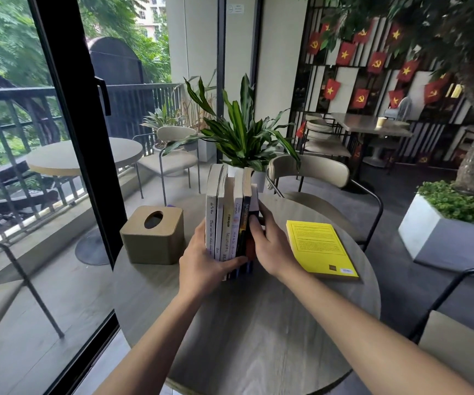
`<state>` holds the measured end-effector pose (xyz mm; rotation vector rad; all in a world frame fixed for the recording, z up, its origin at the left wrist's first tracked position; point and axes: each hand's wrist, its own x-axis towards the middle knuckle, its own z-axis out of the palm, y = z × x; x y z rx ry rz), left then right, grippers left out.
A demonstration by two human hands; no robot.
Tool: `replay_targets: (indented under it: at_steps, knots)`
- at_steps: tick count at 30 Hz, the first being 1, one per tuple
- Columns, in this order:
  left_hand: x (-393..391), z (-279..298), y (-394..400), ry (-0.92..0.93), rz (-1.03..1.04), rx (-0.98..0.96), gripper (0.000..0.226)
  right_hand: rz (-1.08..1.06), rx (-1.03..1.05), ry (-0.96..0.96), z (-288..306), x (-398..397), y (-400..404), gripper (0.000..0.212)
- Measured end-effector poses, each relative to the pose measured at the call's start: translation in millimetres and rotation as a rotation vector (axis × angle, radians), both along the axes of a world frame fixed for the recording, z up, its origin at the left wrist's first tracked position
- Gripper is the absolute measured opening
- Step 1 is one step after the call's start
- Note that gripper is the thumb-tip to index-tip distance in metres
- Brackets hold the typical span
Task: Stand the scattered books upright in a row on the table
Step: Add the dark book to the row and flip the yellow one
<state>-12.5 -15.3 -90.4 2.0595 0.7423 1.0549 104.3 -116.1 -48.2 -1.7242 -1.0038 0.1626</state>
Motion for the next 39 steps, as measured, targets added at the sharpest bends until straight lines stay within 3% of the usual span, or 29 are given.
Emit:
replay_targets:
  at_steps: [8,18,27,39]
  knots:
    - [-0.2,3.9,0.8,-0.013,-0.027,-0.018,0.106,0.076,-0.014,-0.033,6.7,1.5,-2.7,0.083]
    - [4.9,6.2,3.4,-0.023,-0.064,-0.028,0.113,0.006,-0.083,-0.11,7.4,5.9,-1.5,0.072]
    - [20.7,7.1,-35.5,-0.069,0.224,-0.128,0.114,-0.074,-0.205,-0.306,10.4,3.7,-6.0,0.075]
    - [27.3,15.7,-40.0,-0.002,0.301,-0.193,0.093,-0.098,-0.241,-0.371,13.8,8.3,-15.0,0.067]
